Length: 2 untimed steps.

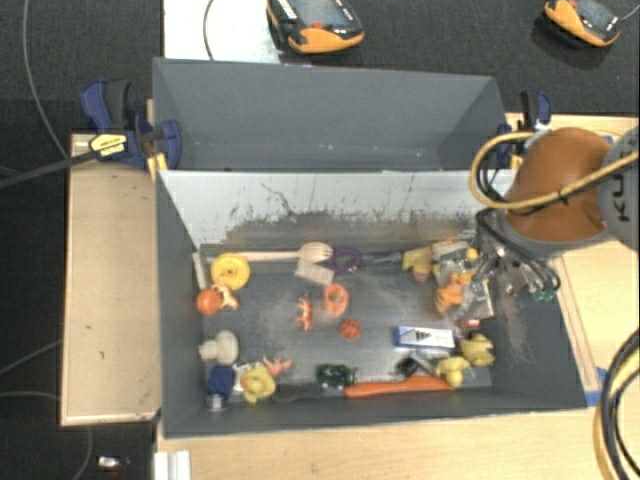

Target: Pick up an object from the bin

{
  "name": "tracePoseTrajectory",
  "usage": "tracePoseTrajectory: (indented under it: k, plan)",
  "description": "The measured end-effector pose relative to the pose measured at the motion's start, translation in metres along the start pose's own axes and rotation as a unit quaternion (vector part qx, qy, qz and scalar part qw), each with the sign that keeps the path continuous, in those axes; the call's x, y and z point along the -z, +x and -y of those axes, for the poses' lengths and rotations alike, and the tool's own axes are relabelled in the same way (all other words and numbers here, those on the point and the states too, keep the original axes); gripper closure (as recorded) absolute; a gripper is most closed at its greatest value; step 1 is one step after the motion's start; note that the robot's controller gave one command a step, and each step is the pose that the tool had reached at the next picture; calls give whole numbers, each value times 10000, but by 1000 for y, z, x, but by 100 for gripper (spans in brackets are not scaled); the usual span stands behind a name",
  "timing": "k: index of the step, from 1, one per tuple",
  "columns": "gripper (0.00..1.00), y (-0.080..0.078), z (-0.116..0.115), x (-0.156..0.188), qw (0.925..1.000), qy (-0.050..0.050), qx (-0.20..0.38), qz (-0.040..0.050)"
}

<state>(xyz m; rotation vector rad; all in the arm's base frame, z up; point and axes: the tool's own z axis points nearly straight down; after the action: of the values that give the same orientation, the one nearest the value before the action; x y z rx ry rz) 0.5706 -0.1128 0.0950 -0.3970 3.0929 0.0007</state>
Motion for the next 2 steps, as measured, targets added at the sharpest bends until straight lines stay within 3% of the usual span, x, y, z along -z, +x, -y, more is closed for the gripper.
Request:
tracePoseTrajectory:
  k: [1, 2]
  plan:
    - [100, 0, 3, 28, 10000, 22, 39, 55]
    - [100, 0, 11, 38, 9923, 28, 1238, 52]
